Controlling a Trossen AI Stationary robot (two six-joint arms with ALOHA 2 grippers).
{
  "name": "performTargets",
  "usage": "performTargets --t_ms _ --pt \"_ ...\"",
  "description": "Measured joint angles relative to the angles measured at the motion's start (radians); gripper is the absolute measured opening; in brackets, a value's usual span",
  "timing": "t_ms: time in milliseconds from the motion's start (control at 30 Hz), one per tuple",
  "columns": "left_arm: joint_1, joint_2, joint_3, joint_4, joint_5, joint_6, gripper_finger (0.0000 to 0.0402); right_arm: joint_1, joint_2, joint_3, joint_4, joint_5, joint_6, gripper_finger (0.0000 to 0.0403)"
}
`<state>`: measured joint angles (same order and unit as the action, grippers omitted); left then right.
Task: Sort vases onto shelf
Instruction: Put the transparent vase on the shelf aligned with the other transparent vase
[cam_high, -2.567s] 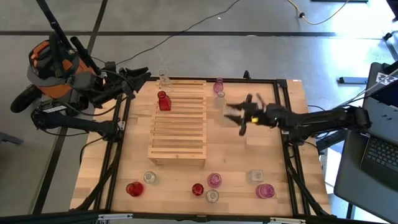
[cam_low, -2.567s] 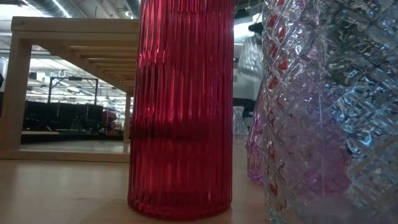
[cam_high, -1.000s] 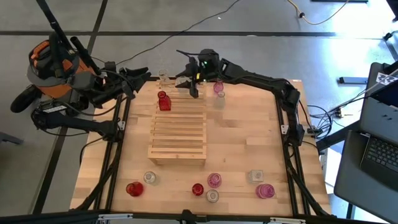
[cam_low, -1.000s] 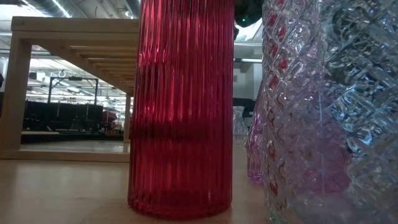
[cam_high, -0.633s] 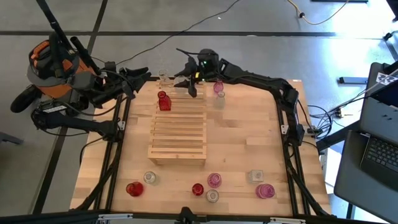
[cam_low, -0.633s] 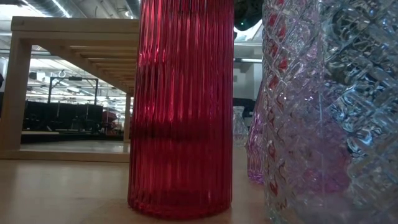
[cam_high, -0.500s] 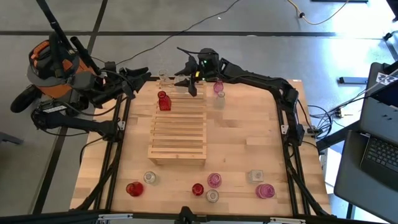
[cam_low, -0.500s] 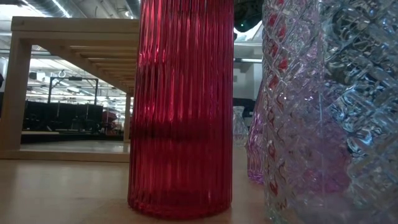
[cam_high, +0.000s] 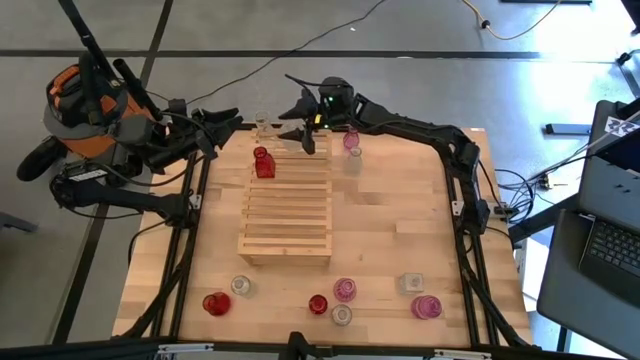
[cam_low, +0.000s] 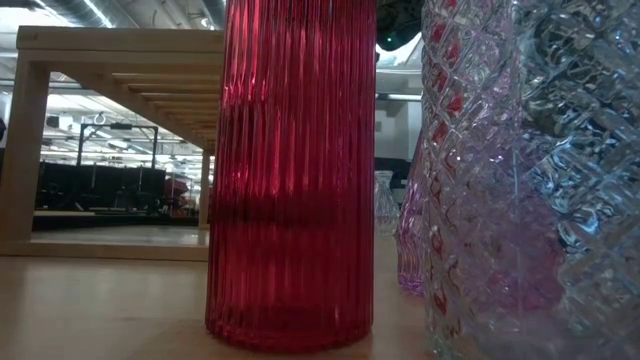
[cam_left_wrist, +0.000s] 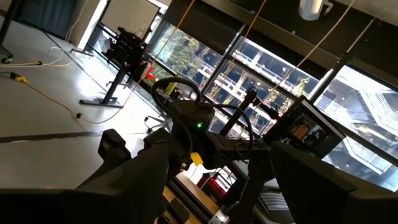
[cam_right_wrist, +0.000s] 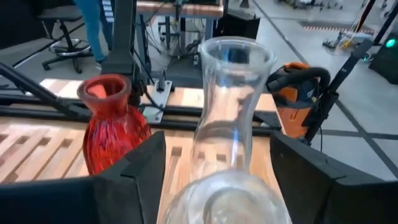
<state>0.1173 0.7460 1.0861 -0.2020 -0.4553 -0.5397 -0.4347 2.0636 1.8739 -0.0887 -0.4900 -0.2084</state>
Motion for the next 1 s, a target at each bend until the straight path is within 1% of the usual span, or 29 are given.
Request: performTargets --t_ms 100,200,300,400,467,533,600,700,767,833,867,933,1000 --pt "0.000 0.000 0.000 0.000 0.000 0.000 0.0275 -0.006 -0.016 0.001 0.050 0.010 0.022 0.0237" --pt "0.000 0.000 0.000 0.000 0.000 0.000 0.0275 -0.019 -0.041 0.034 0.051 0.019 0.019 0.0239" --pt "0.000 0.000 0.000 0.000 0.000 0.000 0.0275 -0.034 -0.072 0.080 -0.011 0.005 0.003 0.0240" --pt "0.000 0.000 0.000 0.000 0.000 0.000 0.0275 -0.046 -0.122 0.116 -0.161 0.000 -0.064 0.0240" --pt "0.000 0.000 0.000 0.000 0.000 0.000 0.0275 -0.045 -0.168 0.132 -0.322 0.012 -0.137 0.0241" --pt "0.000 0.000 0.000 0.000 0.000 0.000 0.0275 -0.042 -0.217 0.142 -0.497 0.054 -0.217 0.0241" --pt "0.000 0.000 0.000 0.000 0.000 0.000 0.0275 -0.029 -0.260 0.142 -0.680 0.117 -0.291 0.0241" --pt "0.000 0.000 0.000 0.000 0.000 0.000 0.0275 -0.005 -0.308 0.142 -0.937 0.270 -0.382 0.0241" --pt "0.000 0.000 0.000 0.000 0.000 0.000 0.0275 0.012 -0.325 0.142 -1.055 0.355 -0.400 0.0241" --pt "0.000 0.000 0.000 0.000 0.000 0.000 0.0275 0.020 -0.339 0.127 -1.131 0.389 -0.398 0.0241" --pt "0.000 0.000 0.000 0.000 0.000 0.000 0.0275 0.025 -0.351 0.104 -1.136 0.392 -0.391 0.0241" --pt "0.000 0.000 0.000 0.000 0.000 0.000 0.0275 0.026 -0.387 0.025 -1.120 0.392 -0.369 0.0238" --pt "0.000 0.000 0.000 0.000 0.000 0.000 0.0275 0.025 -0.436 -0.086 -1.056 0.393 -0.334 0.0229"
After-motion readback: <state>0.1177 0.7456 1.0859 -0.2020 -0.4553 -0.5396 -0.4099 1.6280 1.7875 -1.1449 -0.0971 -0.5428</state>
